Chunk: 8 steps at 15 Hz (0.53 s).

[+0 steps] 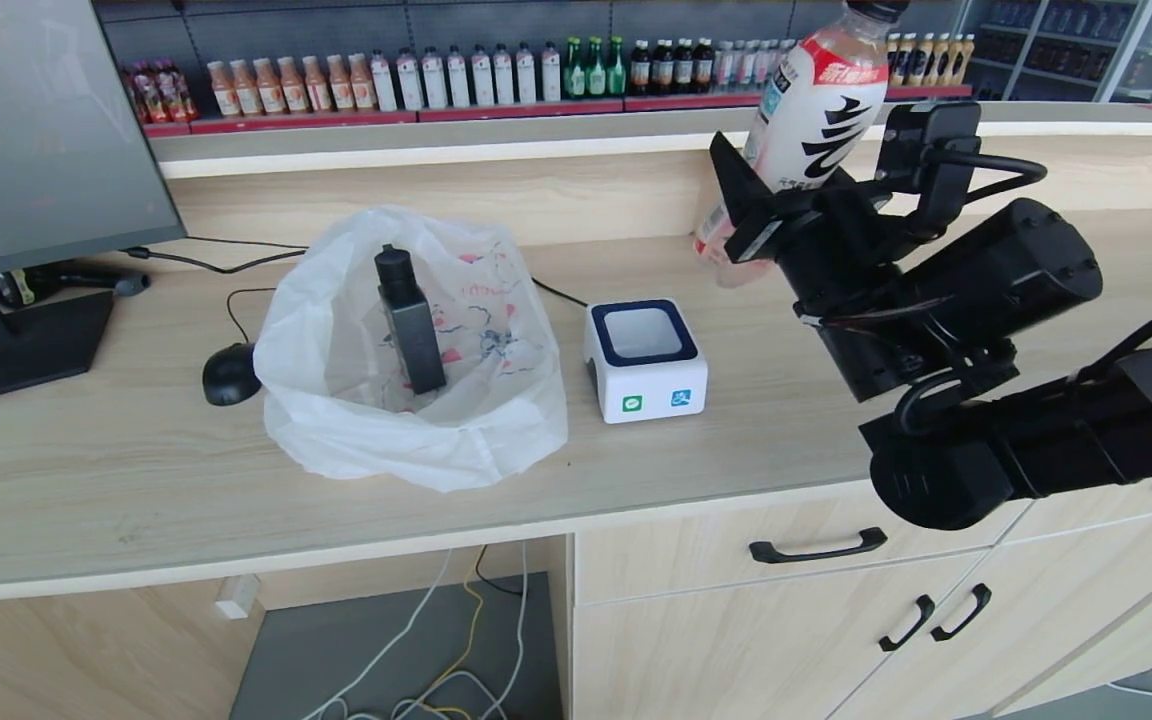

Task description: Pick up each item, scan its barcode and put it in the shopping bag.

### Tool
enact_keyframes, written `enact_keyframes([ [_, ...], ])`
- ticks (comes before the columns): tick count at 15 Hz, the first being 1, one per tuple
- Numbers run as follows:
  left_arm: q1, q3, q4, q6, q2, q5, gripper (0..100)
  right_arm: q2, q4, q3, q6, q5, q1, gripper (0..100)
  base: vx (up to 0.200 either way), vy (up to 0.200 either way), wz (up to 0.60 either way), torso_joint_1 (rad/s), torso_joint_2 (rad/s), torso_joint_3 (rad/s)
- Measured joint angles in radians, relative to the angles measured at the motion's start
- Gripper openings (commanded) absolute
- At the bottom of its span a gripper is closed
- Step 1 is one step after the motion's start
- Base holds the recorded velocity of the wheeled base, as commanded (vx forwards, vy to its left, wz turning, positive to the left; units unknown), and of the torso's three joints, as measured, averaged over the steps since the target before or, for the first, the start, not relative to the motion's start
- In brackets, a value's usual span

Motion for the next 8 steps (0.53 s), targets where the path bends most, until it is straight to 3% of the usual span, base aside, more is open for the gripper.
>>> enact_keyframes([
  [3,0.0,0.0,0.0,0.003,0.0,0.0,100,-0.024,-0.008,0.01,0.111,-0.002,-0.018,0,0.0,0.0,0.0,0.0,0.0,0.0],
  [8,0.0,0.0,0.0,0.0,0.0,0.0,100,-0.079,-0.007,0.085,0.159,-0.05,-0.054,0,0.0,0.0,0.0,0.0,0.0,0.0],
])
